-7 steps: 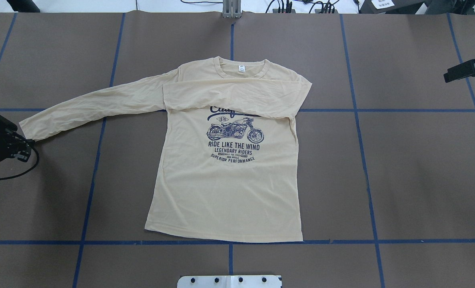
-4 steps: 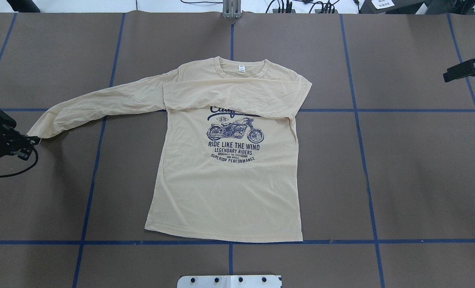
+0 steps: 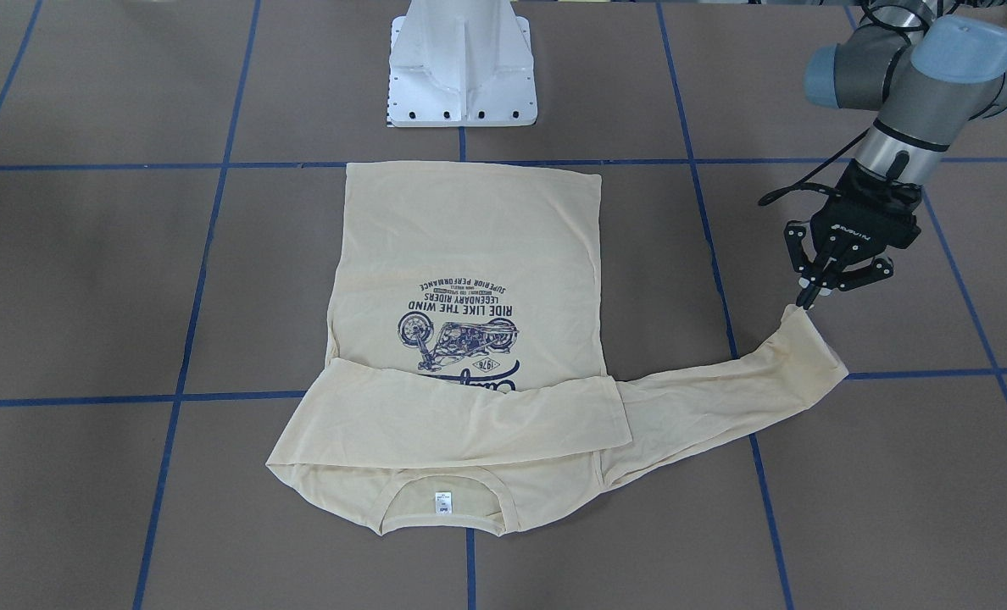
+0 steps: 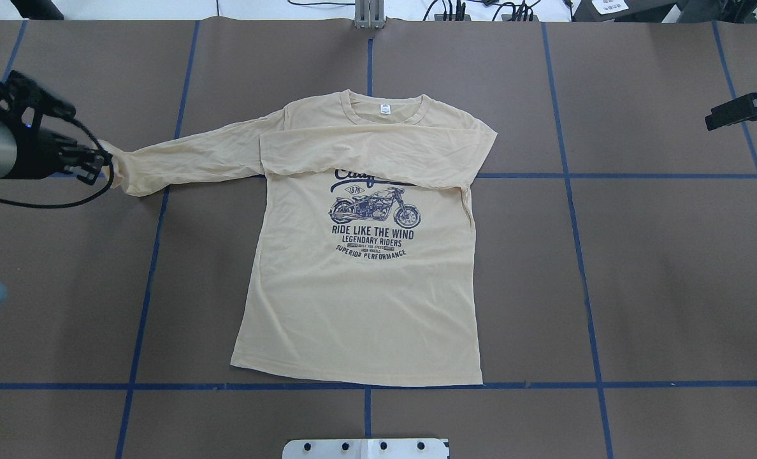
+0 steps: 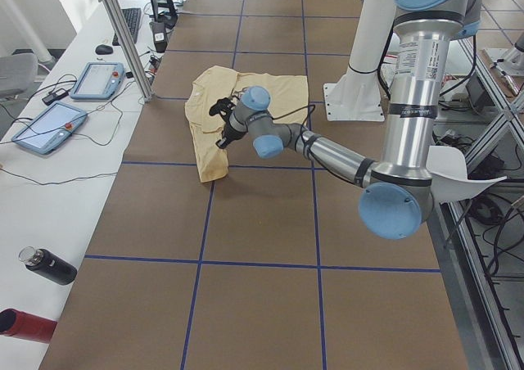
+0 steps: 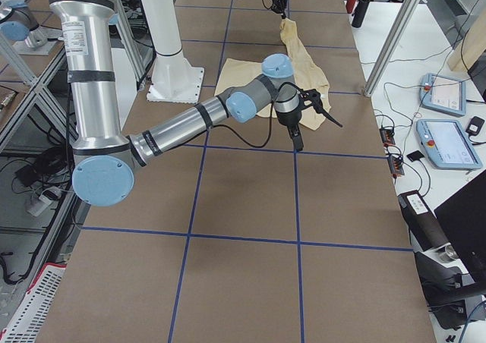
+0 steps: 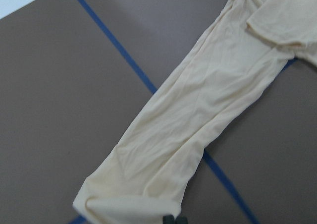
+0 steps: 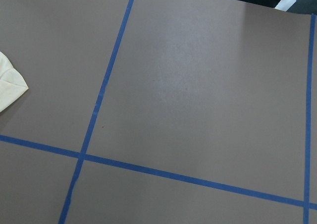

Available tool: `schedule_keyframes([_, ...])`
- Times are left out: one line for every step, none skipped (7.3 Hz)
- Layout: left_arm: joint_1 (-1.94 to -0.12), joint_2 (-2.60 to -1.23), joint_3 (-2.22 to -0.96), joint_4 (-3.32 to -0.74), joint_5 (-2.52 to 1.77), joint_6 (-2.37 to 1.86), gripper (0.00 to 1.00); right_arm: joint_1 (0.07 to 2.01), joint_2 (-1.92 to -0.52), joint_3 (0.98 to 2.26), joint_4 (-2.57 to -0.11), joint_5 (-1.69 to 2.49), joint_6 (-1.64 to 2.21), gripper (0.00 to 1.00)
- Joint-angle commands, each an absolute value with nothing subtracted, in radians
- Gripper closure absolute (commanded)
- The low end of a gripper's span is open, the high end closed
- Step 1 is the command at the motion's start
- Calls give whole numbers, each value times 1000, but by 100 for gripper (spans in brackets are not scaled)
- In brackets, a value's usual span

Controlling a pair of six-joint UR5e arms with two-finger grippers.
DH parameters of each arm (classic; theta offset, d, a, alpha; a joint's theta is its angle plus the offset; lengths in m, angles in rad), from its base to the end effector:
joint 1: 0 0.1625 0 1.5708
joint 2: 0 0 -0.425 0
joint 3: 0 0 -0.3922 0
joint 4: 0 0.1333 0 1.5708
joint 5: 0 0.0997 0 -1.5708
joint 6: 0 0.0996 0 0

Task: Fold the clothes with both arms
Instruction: 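Lift the other sleeve with the left gripper and fold it across the shirt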

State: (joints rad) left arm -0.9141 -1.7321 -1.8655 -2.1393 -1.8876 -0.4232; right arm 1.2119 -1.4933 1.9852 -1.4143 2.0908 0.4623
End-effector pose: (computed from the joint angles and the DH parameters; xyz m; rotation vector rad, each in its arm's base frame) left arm 0.2566 -0.5005 0.3733 0.7267 0.7737 0.3735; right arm -0.1008 -0.5072 0.4097 0.3803 -0.7119 -0.0708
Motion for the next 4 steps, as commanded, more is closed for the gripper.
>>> schedule_keyframes([-923,-2024,-1921,-1788,-1888,-431,100,1212,-1493,1987,-1414,2091,471,0])
schedule_keyframes([-920,-2149,-1918,-1646,-1888,-437,100,1212,-1493,1987,-1413,2091,474,0])
schedule_keyframes([-919,-2242,-1913,-1547,-1890,-455,100,1212,-1491,1987,-1413,2091,476,0])
schedule_keyframes([-914,-2322,-1869,-1530,-1888,-541,100,1212,-1491,1988,-1411,2091,489,0])
